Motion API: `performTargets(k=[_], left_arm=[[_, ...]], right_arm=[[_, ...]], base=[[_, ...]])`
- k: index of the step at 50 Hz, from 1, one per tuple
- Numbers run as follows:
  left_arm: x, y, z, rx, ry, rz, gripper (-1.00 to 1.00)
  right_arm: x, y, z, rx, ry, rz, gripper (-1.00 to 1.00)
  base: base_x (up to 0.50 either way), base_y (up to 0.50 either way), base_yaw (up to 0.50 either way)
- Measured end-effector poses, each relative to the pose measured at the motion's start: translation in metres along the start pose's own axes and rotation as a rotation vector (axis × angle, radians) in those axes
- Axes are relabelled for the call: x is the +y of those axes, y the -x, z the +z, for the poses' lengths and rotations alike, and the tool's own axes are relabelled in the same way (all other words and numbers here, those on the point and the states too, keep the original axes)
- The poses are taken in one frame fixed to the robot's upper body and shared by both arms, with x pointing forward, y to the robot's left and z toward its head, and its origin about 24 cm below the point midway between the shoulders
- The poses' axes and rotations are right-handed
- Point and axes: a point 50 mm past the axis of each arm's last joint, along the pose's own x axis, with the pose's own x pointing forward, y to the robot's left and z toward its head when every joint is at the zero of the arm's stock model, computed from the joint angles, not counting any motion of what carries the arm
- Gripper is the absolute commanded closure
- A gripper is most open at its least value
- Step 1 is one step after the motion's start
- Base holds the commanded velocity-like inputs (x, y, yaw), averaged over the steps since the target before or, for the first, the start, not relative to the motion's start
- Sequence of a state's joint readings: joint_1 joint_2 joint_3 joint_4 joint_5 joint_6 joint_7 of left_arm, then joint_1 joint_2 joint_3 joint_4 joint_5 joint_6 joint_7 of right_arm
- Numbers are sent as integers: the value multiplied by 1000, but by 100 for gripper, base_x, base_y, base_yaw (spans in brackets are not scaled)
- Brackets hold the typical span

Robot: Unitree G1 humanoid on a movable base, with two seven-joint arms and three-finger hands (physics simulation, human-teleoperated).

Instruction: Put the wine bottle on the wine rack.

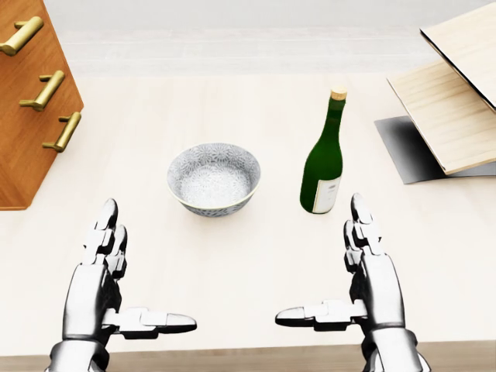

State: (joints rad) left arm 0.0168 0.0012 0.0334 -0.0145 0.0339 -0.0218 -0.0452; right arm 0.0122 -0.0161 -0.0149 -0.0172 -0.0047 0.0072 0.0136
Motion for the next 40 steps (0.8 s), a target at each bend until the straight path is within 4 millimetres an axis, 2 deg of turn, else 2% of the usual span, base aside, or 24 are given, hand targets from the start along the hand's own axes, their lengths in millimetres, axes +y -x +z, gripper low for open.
performTargets(k=[20,30,40], left_arm=[[8,13,3,-9,-2,22,-100],[14,21,17,-24,29,21,-100],[21,28,46,-133,39,31,-100]], right_arm=[[-5,2,8,12,-23,-1,-100],[-5,1,34,-98,-9,5,-100],[-10,0,59,-201,8,0,-100]], base=[[0,0,0],[0,0,0],[0,0,0]])
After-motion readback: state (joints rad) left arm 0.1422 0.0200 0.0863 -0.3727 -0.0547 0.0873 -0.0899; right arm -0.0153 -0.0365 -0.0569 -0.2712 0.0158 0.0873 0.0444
